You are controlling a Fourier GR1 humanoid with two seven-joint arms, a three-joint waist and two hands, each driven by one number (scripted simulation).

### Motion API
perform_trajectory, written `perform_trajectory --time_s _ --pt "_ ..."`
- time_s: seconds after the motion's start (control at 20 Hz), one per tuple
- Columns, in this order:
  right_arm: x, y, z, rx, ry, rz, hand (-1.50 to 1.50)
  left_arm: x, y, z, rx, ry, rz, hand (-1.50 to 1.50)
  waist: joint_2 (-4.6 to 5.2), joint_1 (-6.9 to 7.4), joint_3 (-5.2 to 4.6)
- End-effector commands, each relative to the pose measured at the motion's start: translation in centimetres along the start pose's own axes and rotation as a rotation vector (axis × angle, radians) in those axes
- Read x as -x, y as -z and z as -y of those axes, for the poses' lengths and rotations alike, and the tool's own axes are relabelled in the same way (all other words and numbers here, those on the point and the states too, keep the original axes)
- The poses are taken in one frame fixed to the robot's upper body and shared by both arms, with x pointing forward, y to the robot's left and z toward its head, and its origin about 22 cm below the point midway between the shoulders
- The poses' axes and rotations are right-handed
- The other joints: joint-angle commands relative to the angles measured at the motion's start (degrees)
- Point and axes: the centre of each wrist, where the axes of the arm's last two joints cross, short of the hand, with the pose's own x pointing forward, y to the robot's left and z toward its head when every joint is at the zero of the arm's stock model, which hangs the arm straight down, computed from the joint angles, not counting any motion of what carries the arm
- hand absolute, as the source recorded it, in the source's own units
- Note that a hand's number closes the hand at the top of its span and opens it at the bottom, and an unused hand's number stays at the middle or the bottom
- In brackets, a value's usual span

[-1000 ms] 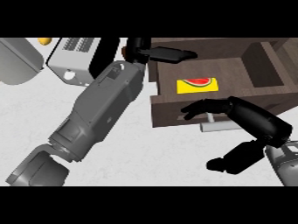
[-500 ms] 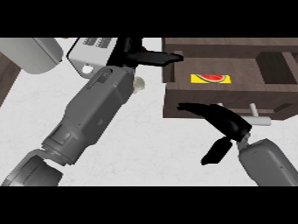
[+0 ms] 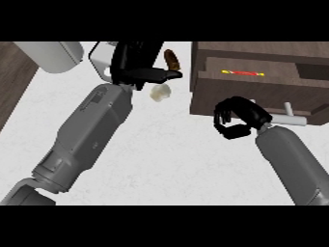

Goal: Pick up the cup, place it into the drawer and close the drawer

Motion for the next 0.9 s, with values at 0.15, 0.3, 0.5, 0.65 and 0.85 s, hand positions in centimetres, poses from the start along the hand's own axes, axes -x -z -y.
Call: perform_trajectory --time_s 0.15,0.3,0.5,0.65,0.85 --pt "1.6 0.8 5.5 0.208 0.052 0.016 1.50 0.1 -1.5 -2.9 0.016 -0.031 -0.026 -1.50 0.52 2.75 0.18" --pt "0.7 1.1 8.7 0.298 0.075 0.012 1.50 -0.7 -1.0 -2.7 0.028 -0.043 -0.005 -1.50 0.99 3.61 0.21" --pt "0.8 -0.2 12.3 0.381 0.092 -0.016 1.50 -1.1 -1.4 -5.3 0.043 -0.011 -0.012 -1.50 1.40 5.12 0.19" --pt "0.3 0.1 12.7 0.375 0.106 -0.016 1.50 -0.6 -2.0 -4.8 0.070 -0.024 -0.021 -1.50 1.62 5.85 0.16" --pt "0.0 -1.1 15.1 0.402 0.119 -0.002 1.50 -1.2 -1.7 -5.4 0.070 -0.026 -0.017 -1.50 1.71 6.37 0.09"
